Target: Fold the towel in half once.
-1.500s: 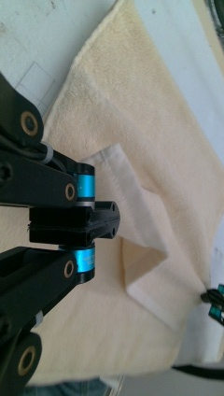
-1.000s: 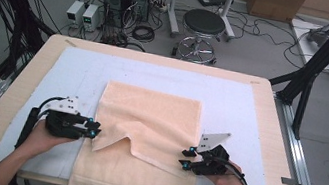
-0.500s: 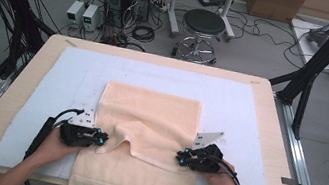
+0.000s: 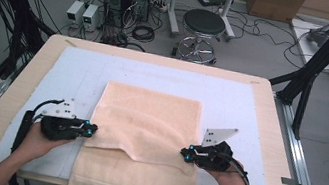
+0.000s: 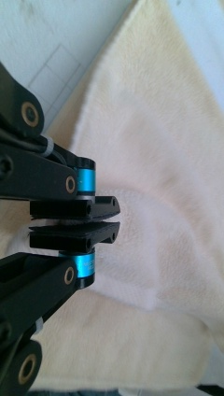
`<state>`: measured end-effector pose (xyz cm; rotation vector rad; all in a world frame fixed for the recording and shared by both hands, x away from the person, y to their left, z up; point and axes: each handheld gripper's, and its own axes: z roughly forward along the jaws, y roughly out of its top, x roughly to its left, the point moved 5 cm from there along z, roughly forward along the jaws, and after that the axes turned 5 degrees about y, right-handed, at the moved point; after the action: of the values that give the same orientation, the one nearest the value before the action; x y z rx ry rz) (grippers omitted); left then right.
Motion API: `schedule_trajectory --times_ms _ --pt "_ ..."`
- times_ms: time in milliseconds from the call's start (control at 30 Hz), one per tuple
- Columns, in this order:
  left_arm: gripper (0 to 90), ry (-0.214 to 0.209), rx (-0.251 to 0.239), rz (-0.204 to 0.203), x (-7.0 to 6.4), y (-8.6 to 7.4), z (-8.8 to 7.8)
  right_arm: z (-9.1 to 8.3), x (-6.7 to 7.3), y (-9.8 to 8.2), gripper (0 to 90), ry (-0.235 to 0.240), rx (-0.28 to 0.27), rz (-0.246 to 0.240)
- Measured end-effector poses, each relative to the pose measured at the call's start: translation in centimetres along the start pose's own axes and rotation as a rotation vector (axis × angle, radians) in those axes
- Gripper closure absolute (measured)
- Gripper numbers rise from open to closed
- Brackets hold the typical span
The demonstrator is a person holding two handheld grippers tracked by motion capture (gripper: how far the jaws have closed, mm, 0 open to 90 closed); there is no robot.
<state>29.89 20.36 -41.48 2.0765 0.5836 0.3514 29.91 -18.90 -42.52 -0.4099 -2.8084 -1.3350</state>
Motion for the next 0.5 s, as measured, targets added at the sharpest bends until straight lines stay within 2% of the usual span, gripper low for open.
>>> schedule_trajectory --times_ms 133,233,267,333,367,433,500 --pt "85.7 -0.003 -0.024 0.015 -1.4 0.3 -2.4 -1.8 1.9 0.6 85.5 -0.003 -0.023 -0.028" --pt "85.8 -0.032 -0.048 0.041 -3.7 0.3 -4.6 -3.5 4.5 0.8 85.4 0.014 -0.045 -0.061" --pt "85.7 -0.05 -0.059 0.051 -4.7 0.3 -5.3 -4.1 5.8 0.9 84.9 0.042 -0.05 -0.06" --pt "84.7 -0.085 -0.073 0.066 -6.3 0.4 -6.5 -5.0 7.9 0.9 77.6 0.116 -0.064 -0.07" --pt "83.0 -0.095 -0.07 0.073 -6.7 0.3 -6.7 -5.4 8.5 0.9 74.5 0.13 -0.066 -0.065" --pt "76.1 -0.111 -0.06 0.074 -7.0 0.3 -6.4 -5.5 8.6 0.8 69.0 0.12 -0.062 -0.064" --pt "74.6 -0.098 -0.05 0.073 -6.5 0.3 -5.5 -5.1 7.5 0.7 66.4 0.093 -0.044 -0.05"
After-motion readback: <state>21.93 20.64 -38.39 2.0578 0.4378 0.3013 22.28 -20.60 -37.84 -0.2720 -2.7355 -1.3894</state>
